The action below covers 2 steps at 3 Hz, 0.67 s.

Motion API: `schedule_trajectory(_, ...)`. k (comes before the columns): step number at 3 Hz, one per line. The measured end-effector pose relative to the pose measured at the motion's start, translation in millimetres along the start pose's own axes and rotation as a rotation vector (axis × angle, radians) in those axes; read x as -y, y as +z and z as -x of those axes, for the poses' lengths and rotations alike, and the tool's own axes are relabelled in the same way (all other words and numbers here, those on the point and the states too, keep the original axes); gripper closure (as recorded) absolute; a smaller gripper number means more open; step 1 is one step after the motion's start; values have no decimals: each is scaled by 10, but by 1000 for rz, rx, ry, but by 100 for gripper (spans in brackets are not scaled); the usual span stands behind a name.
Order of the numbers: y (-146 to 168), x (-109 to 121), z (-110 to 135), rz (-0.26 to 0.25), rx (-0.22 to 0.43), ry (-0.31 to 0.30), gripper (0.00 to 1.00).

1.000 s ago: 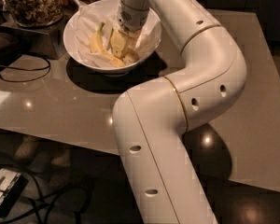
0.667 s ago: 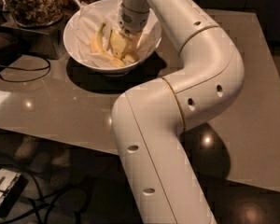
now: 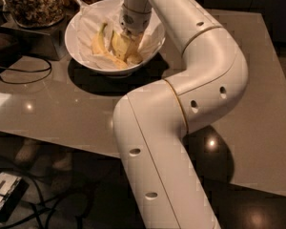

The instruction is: Pick banana from white bowl

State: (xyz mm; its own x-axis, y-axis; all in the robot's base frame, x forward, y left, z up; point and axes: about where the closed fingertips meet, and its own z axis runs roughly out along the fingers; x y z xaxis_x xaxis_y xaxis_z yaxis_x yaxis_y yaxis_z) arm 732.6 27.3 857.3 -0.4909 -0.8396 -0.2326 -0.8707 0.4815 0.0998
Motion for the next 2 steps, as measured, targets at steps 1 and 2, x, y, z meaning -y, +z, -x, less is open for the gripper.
schedule_trajectory(1, 0, 0, 0, 0, 0, 0, 100)
schedule_trajectory(2, 0, 0, 0, 0, 0, 0, 100)
